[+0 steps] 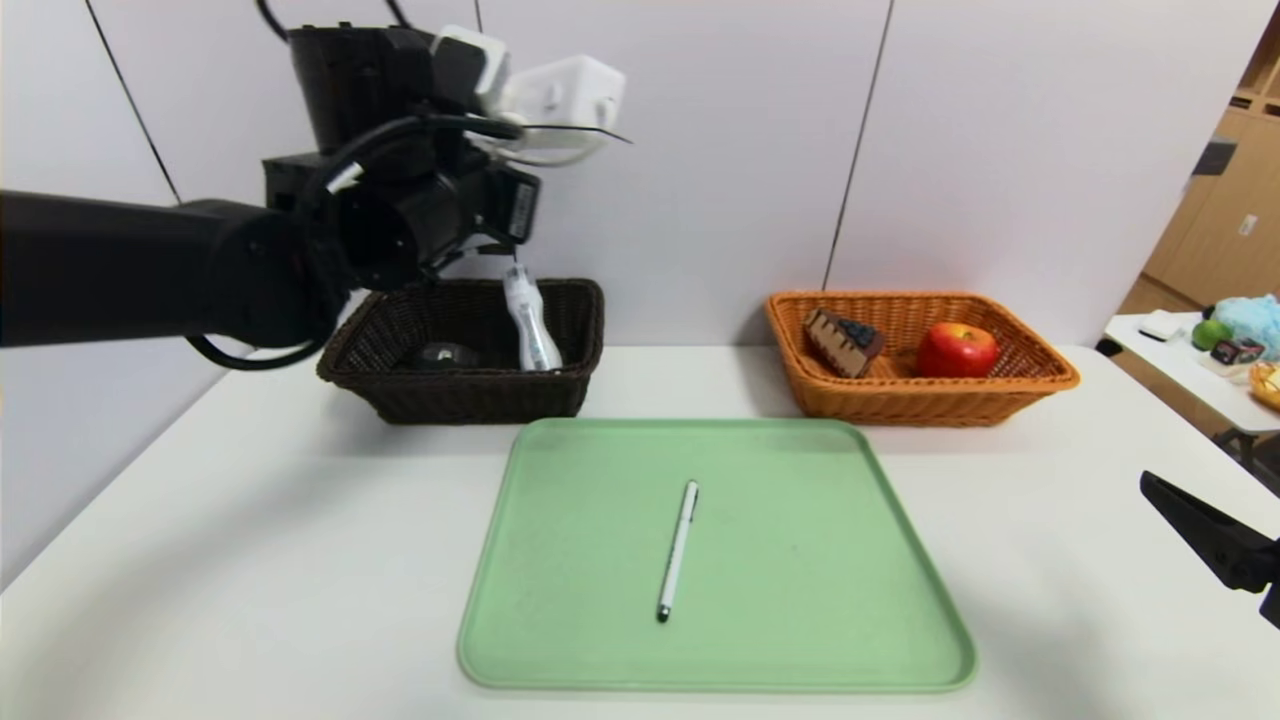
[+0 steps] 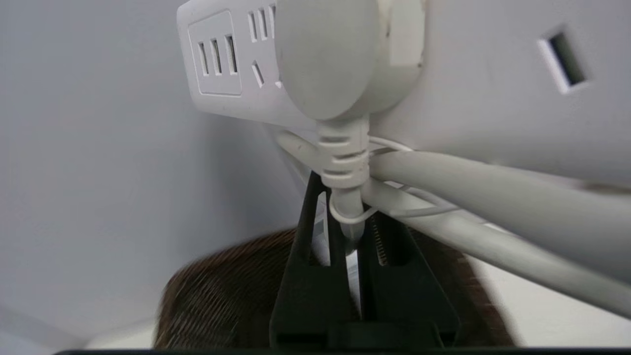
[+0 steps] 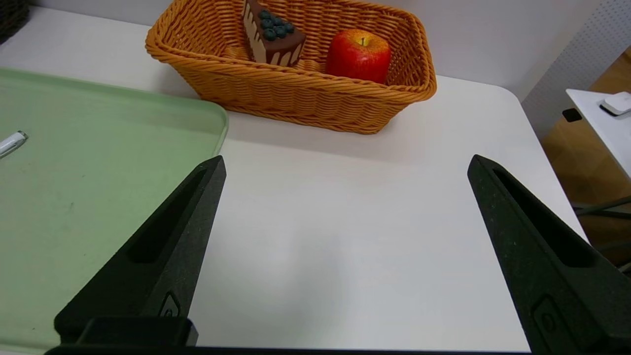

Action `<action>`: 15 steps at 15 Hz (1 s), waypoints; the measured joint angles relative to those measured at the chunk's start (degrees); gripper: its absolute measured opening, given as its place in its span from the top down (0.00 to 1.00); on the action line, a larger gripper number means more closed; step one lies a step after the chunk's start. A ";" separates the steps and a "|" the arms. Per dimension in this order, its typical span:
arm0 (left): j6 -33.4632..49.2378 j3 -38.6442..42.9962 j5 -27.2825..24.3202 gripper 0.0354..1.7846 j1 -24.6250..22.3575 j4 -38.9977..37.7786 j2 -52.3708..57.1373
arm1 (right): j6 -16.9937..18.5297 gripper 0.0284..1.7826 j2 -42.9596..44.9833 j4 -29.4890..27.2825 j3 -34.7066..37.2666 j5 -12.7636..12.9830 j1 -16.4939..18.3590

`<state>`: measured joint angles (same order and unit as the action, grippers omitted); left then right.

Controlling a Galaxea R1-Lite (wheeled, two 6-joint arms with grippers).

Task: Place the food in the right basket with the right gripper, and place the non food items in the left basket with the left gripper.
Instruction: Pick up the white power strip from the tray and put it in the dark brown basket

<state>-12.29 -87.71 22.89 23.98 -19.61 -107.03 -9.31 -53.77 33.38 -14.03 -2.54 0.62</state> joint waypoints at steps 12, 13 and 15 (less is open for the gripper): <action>17.41 4.97 11.01 0.95 -4.22 17.94 -0.68 | -0.63 0.05 0.02 0.00 1.99 -0.05 0.00; 17.38 5.85 10.95 0.95 -3.10 17.75 -0.66 | -0.60 0.05 0.05 -0.02 2.05 -0.05 0.01; 17.05 7.29 10.87 0.95 -0.74 16.92 -0.88 | -0.61 0.05 0.06 0.00 2.05 -0.05 0.01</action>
<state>4.77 -80.42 33.77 23.24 -2.69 -107.91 -9.92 -53.71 33.38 -11.98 -2.58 0.63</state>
